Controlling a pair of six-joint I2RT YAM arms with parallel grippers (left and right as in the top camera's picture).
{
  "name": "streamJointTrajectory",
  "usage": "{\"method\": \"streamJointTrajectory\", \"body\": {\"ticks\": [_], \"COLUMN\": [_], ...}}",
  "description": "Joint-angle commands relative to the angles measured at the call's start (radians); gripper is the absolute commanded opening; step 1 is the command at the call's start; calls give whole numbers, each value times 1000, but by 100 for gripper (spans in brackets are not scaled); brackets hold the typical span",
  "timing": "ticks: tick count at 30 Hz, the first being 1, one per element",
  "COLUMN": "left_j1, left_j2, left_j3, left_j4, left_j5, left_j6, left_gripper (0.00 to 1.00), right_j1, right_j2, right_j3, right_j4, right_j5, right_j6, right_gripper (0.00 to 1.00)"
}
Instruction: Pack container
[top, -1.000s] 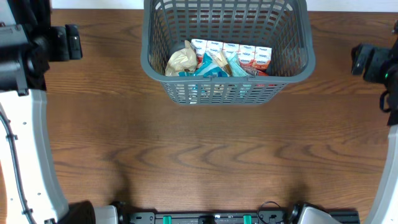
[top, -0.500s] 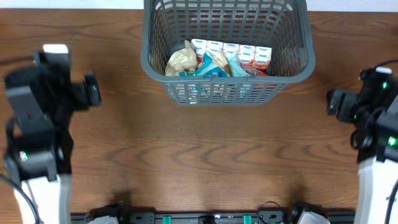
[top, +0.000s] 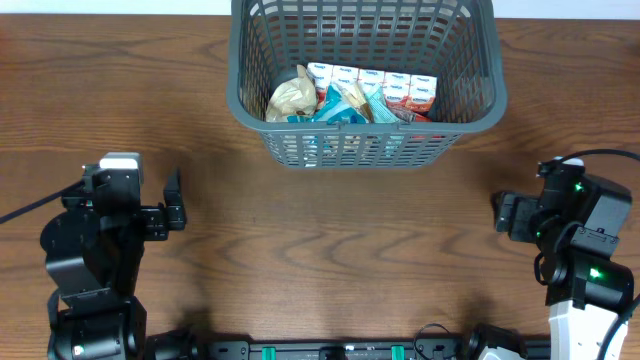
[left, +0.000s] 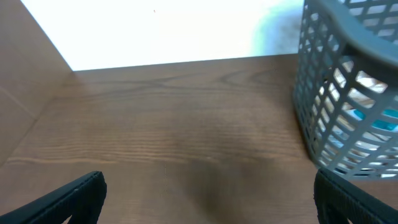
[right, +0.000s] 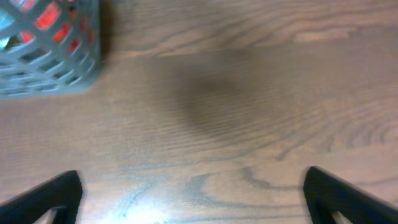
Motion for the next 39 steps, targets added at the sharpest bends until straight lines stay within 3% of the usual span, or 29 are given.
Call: {"method": "streamJointTrajectory", "body": {"ticks": [1,39], "left_j1": [5,4], "left_j2": [-6,-6], "left_j3": [-3,-3], "left_j4": [-3,-3], "left_j5": [24,24], "left_j6": [-9,-9], "left_gripper": [99,99], "right_j1": [26,38], "right_j2": [-12,-43], "right_j3": [-3,-3], "right_j4": [-7,-28], "right_j5": [-7,2], "right_j6": [-5,-5], "right_gripper": [99,99]}}
